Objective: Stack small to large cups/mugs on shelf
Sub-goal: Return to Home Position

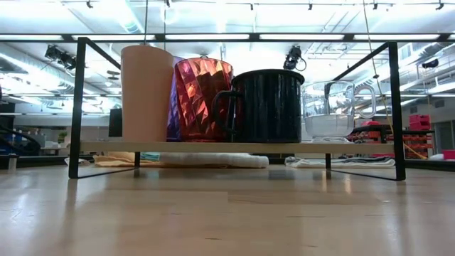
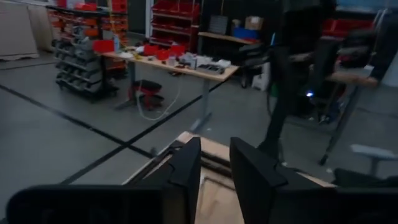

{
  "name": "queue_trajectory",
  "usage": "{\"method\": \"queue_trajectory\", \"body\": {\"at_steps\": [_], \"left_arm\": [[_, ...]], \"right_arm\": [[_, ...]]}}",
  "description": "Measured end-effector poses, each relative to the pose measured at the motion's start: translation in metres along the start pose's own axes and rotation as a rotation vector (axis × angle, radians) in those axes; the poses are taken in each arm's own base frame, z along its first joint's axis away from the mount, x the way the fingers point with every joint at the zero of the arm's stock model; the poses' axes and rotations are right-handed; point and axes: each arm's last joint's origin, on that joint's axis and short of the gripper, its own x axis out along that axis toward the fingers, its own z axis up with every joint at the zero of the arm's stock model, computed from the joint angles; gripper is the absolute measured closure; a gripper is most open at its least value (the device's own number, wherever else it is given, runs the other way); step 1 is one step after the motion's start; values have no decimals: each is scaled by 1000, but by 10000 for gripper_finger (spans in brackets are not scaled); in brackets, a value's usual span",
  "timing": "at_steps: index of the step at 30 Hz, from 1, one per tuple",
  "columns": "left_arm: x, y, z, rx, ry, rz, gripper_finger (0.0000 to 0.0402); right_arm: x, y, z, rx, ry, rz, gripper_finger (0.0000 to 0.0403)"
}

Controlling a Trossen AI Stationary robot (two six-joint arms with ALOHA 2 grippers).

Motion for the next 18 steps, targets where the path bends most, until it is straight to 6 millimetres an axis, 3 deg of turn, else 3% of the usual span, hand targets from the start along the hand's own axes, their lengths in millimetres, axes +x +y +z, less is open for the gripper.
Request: {"method": "queue_trajectory", "body": {"at_steps": [13,18], "left_arm": [[-78,73,35,37,-41,52,333],[-110,90,42,53,-83,0,346]], "right_arm": [[-53,10,-11,36,-134,-97,279],[-73,14,-16,55,-198,-144,279]]}}
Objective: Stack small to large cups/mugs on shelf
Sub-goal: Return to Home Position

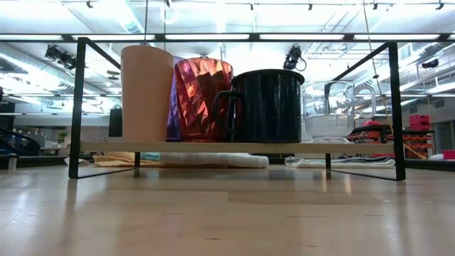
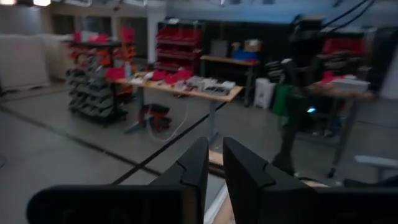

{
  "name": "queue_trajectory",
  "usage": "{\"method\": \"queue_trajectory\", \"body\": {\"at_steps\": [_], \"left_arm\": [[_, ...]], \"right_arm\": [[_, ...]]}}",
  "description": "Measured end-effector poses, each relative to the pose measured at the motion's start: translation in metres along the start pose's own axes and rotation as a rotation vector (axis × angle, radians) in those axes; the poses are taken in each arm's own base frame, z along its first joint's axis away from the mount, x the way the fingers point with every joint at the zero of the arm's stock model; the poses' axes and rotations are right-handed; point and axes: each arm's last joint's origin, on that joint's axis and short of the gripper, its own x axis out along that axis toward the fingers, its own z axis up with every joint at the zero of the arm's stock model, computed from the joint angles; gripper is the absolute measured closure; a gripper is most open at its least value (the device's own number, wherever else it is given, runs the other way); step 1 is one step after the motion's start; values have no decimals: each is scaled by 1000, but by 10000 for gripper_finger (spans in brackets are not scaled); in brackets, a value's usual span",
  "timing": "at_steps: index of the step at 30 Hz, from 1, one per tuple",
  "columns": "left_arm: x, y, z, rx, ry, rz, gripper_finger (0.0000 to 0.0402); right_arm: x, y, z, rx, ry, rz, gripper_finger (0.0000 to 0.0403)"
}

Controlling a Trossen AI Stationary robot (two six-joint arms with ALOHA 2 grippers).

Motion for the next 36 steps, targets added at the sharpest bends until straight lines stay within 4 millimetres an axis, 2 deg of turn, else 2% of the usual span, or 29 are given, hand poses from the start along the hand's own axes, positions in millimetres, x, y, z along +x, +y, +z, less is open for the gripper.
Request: {"method": "queue_trajectory", "body": {"at_steps": [2,5,15,19,22,25,31,36], "left_arm": [[-10,5,0,-6,-29,-26,351],[-21,13,-13,-26,-69,-37,360],[-27,20,-102,-160,-259,-151,384],[-25,20,-124,-188,-283,-163,389],[-25,20,-129,-192,-293,-164,389],[-24,19,-130,-168,-287,-184,386],[-24,19,-130,-165,-288,-201,388],[-24,18,-130,-162,-281,-200,392]], "right_arm": [[-8,0,-1,5,-25,-18,279],[-23,0,-3,4,-71,-53,279],[-75,0,-13,33,-221,-104,279],[-88,-1,-22,19,-276,-88,279],[-89,-7,-42,25,-283,-94,279],[-87,-17,-74,81,-301,-114,280],[-89,-33,-134,169,-499,-42,286],[-84,-43,-170,226,-555,-5,286]]}}
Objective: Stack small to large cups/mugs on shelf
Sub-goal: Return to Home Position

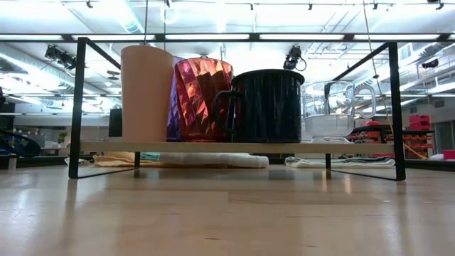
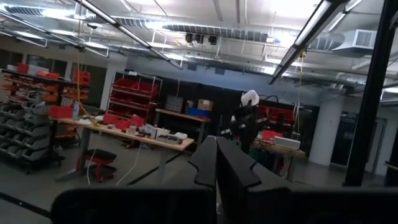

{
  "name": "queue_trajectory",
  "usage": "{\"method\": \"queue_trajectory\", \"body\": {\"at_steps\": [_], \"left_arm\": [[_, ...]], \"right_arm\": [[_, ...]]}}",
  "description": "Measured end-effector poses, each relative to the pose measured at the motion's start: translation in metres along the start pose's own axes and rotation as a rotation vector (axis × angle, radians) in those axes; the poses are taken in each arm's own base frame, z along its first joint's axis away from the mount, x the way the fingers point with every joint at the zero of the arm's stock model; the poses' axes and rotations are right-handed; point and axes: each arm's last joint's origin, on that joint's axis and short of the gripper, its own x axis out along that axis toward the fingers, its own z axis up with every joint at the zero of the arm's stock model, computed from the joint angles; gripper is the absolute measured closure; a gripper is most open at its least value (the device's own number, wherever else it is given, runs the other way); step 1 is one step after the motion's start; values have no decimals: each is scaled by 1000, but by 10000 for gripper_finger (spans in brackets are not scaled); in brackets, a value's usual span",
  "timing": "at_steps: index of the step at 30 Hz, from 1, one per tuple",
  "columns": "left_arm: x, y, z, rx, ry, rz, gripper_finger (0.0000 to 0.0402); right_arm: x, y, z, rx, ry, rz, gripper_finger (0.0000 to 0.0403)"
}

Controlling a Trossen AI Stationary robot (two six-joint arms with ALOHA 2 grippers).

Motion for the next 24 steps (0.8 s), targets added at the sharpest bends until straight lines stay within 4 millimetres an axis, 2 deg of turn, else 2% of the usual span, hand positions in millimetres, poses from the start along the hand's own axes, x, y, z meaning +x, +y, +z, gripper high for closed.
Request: {"method": "queue_trajectory", "body": {"at_steps": [4,8,15,21,24], "left_arm": [[0,0,-3,16,33,3,387],[0,1,-9,28,87,8,387],[-1,2,-13,27,130,13,395],[-2,3,-21,2,204,29,374],[-2,3,-22,-10,220,34,376]], "right_arm": [[0,-9,-16,11,11,-8,286],[3,-13,-24,12,12,-23,286],[6,-16,-31,39,47,-43,286],[6,-19,-36,50,100,-74,286],[6,-19,-37,44,108,-78,286]]}}
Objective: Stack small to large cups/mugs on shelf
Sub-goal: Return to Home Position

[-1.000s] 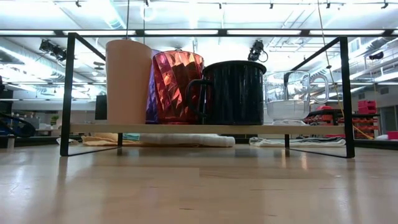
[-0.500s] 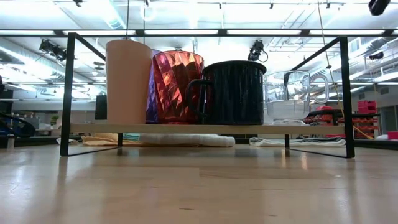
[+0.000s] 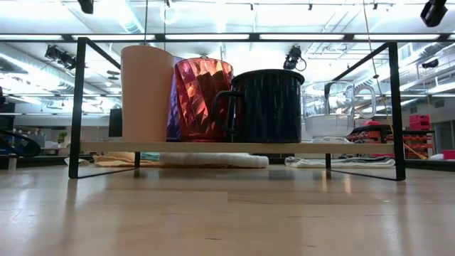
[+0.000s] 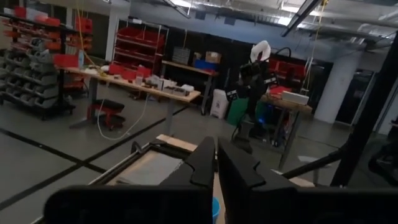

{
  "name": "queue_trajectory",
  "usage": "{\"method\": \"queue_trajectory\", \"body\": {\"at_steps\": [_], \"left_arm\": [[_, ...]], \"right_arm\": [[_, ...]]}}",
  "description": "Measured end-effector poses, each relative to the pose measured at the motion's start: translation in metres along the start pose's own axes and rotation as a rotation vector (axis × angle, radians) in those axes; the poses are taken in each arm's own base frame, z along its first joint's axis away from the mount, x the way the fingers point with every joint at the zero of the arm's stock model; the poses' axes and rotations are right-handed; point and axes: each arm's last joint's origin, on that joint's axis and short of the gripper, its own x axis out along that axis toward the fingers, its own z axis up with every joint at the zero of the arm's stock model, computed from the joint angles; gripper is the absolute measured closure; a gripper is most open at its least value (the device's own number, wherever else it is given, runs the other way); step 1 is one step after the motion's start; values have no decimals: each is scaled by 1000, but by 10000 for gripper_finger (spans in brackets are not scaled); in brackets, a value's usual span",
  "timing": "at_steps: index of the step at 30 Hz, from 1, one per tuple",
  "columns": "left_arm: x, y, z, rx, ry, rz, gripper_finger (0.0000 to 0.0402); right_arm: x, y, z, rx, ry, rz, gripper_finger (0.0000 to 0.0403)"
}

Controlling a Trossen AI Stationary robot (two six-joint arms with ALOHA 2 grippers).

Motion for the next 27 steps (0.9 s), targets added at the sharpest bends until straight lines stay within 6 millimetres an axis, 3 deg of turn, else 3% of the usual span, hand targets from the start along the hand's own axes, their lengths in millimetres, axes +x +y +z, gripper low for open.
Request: {"method": "queue_trajectory", "body": {"at_steps": [7,17,27], "left_arm": [[0,1,-3,9,26,29,395],[0,4,-6,-141,39,94,338],[0,4,-6,-141,38,94,323]], "right_arm": [[0,-2,-3,14,27,-18,286],[0,-1,-3,35,41,4,286],[0,-1,-3,17,42,5,286]]}}
